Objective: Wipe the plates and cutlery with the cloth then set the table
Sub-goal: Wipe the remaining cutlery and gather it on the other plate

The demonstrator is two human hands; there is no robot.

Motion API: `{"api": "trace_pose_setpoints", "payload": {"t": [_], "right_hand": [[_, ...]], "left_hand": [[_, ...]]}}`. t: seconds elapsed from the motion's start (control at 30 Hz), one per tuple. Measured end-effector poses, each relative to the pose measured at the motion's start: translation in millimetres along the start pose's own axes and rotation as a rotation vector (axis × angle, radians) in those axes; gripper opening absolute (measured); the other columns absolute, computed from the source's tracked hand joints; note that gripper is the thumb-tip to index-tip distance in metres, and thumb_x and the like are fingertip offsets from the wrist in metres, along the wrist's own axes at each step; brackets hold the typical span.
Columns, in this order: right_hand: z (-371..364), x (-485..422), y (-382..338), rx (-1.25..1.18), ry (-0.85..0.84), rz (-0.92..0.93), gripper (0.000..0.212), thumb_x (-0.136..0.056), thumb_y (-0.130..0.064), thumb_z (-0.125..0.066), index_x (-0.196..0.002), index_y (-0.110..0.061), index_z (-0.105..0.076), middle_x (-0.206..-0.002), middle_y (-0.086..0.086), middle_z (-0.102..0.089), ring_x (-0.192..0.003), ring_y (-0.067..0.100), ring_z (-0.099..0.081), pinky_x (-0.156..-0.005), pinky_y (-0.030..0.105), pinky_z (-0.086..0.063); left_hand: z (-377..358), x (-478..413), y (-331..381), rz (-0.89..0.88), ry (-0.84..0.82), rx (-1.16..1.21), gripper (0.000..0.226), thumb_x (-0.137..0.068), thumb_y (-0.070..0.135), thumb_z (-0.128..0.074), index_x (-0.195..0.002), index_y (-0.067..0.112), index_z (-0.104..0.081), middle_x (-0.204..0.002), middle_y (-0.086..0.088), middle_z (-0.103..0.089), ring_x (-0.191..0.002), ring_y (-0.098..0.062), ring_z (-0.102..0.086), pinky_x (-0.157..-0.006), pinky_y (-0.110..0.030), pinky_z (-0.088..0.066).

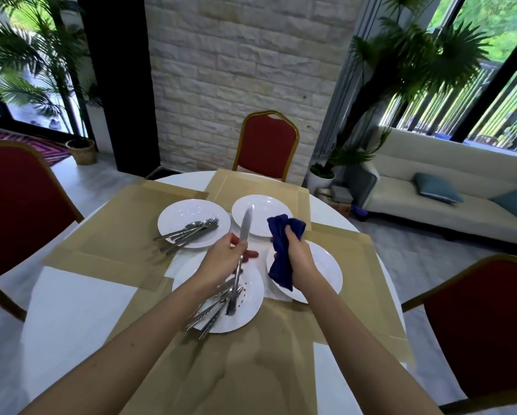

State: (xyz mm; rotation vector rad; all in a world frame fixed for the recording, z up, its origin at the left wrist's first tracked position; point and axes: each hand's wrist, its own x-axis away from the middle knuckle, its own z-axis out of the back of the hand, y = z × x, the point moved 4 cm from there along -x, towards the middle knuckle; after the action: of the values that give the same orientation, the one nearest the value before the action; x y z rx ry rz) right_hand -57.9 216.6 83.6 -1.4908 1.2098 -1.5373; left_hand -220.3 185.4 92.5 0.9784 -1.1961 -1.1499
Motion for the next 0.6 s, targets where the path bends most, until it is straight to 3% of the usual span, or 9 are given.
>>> {"api": "trace_pose_setpoints", "payload": {"t": [0.07, 0.17, 0.27, 0.33, 0.4, 0.47, 0.6], "right_hand": [[4.1, -1.8, 19.0, 0.044, -0.053, -0.123, 0.039, -0.096, -0.041, -0.052, -0.107, -0.005, -0.064, -0.08, 0.008, -0.067, -0.064, 0.018, -0.06, -0.062, 0.028, -0.047], [-1.8, 8.3, 39.5, 0.095, -0.222, -0.226, 0.042, -0.097, -0.044, -0.05, -0.109, -0.008, -0.067, -0.093, 0.01, -0.073, -0.079, 0.022, -0.067, -0.074, 0.032, -0.052], [-13.4, 20.7, 45.4, -0.047, -0.402, -0.26, 0.049, -0.097, -0.053, -0.042, -0.108, -0.014, -0.07, -0.102, 0.01, -0.074, -0.092, 0.024, -0.068, -0.086, 0.036, -0.051], [-19.6, 26.1, 44.8, -0.073, -0.465, -0.217, 0.052, -0.097, -0.055, -0.038, -0.111, -0.017, -0.07, -0.104, 0.008, -0.073, -0.092, 0.022, -0.067, -0.087, 0.035, -0.05], [-23.3, 29.1, 44.0, 0.024, -0.464, -0.074, 0.041, -0.1, -0.047, -0.04, -0.117, -0.018, -0.065, -0.103, 0.007, -0.072, -0.088, 0.019, -0.066, -0.082, 0.031, -0.051], [-25.2, 31.1, 45.8, 0.136, -0.424, 0.062, 0.027, -0.1, -0.034, -0.048, -0.117, -0.018, -0.062, -0.094, 0.003, -0.071, -0.078, 0.014, -0.063, -0.072, 0.025, -0.051], [-31.0, 35.8, 52.7, 0.319, -0.355, 0.149, 0.024, -0.098, -0.036, -0.051, -0.096, -0.016, -0.062, -0.071, 0.0, -0.063, -0.064, 0.016, -0.057, -0.065, 0.031, -0.047]], "left_hand": [[5.2, -6.7, 7.8, -0.046, 0.067, -0.006, 0.016, -0.095, 0.026, -0.053, -0.09, 0.012, -0.059, -0.091, 0.003, -0.068, -0.091, -0.014, -0.061, -0.085, -0.032, -0.049], [1.9, -10.6, 14.4, -0.069, 0.043, 0.069, 0.014, -0.091, 0.019, -0.06, -0.094, 0.007, -0.067, -0.084, 0.007, -0.066, -0.08, -0.005, -0.059, -0.065, -0.003, -0.042], [-3.2, -18.1, 8.0, -0.064, 0.022, 0.047, 0.016, -0.089, 0.022, -0.063, -0.084, 0.007, -0.065, -0.095, 0.002, -0.066, -0.078, -0.012, -0.06, -0.069, -0.016, -0.046], [-0.9, -22.6, 2.8, -0.066, 0.065, 0.0, 0.02, -0.088, 0.024, -0.065, -0.07, 0.015, -0.058, -0.11, 0.004, -0.061, -0.093, -0.015, -0.06, -0.082, -0.027, -0.045], [1.6, -26.2, -1.0, -0.072, 0.111, -0.011, 0.023, -0.088, 0.021, -0.065, -0.068, 0.016, -0.055, -0.111, 0.007, -0.057, -0.102, -0.017, -0.058, -0.089, -0.031, -0.042], [1.1, -27.7, -5.0, -0.064, 0.123, 0.014, 0.022, -0.088, 0.019, -0.065, -0.068, 0.016, -0.056, -0.108, 0.006, -0.059, -0.096, -0.018, -0.058, -0.085, -0.032, -0.043], [2.7, -36.2, -16.2, -0.042, 0.164, 0.007, 0.022, -0.086, 0.02, -0.067, -0.067, 0.015, -0.059, -0.111, -0.001, -0.062, -0.094, -0.019, -0.058, -0.089, -0.037, -0.046]]}}
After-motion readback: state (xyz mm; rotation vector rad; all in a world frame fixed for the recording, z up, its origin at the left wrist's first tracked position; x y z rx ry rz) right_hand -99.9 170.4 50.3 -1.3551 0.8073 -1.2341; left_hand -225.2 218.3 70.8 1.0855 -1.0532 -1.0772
